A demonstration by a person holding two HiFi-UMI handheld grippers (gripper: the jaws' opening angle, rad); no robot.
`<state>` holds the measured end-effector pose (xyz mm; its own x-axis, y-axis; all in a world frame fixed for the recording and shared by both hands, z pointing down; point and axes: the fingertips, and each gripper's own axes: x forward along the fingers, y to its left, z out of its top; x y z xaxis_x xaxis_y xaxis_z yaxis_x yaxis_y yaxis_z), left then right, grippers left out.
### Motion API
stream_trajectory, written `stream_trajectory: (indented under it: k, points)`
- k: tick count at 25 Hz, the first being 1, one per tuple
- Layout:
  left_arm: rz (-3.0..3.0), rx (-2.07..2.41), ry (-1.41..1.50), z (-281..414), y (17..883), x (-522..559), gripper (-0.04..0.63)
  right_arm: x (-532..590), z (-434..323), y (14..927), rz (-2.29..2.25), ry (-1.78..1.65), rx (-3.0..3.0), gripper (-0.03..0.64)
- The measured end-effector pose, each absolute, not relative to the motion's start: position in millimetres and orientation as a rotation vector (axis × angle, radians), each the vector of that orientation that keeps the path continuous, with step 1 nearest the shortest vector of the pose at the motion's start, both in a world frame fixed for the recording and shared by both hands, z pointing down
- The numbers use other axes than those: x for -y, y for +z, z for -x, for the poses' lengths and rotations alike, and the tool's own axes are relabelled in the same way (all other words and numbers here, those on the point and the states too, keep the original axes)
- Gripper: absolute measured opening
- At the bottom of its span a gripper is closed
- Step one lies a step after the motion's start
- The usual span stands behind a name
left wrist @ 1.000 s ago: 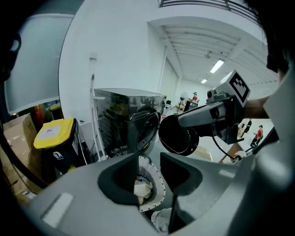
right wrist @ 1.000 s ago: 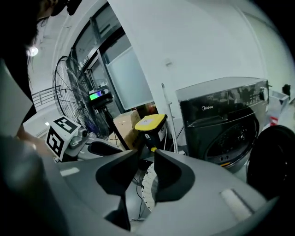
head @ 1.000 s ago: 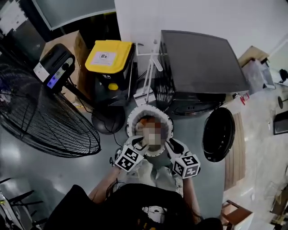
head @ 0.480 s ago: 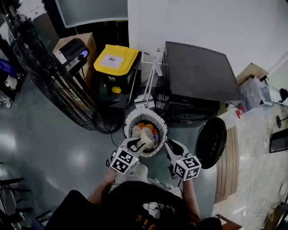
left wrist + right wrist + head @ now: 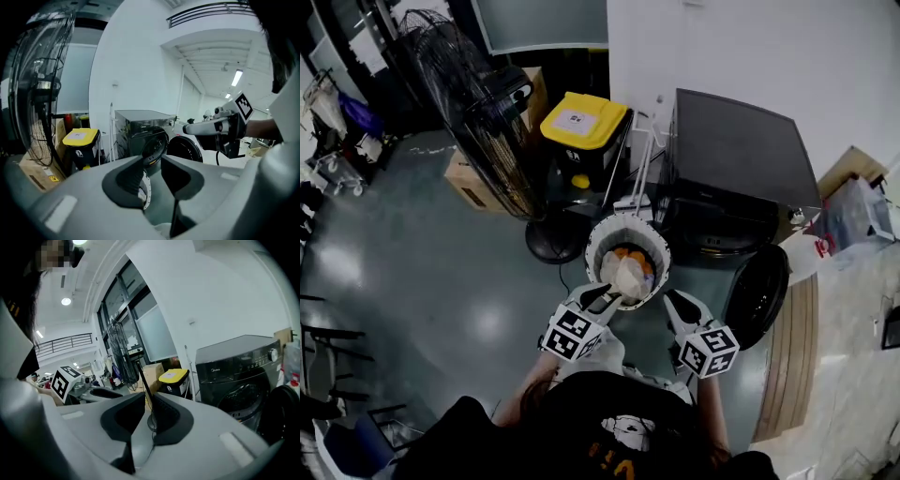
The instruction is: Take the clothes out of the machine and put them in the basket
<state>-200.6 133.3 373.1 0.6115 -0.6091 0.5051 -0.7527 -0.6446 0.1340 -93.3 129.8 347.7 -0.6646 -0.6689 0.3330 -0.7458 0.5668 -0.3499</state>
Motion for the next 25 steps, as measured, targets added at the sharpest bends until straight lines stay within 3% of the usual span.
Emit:
stream_trajectory:
  k: [6,10,25]
  points:
    - [-2.529,1.179,0.493,188.4,332.7,-166.1,0.067,-154.0,94.9,321.5,-1.147,0.609,2.705,0.038]
    - [-2.560,1.185,0.476,172.0,319.5,-182.7,0.058,-166.5,93.7,306.7,-1.142,0.551,2.746,0.009]
    - [-2.613,1.195,0.395,167.7,290.8,-203.5,0.051,-193.2,109.3,265.3,-1.107,0.346,2.840,0.013]
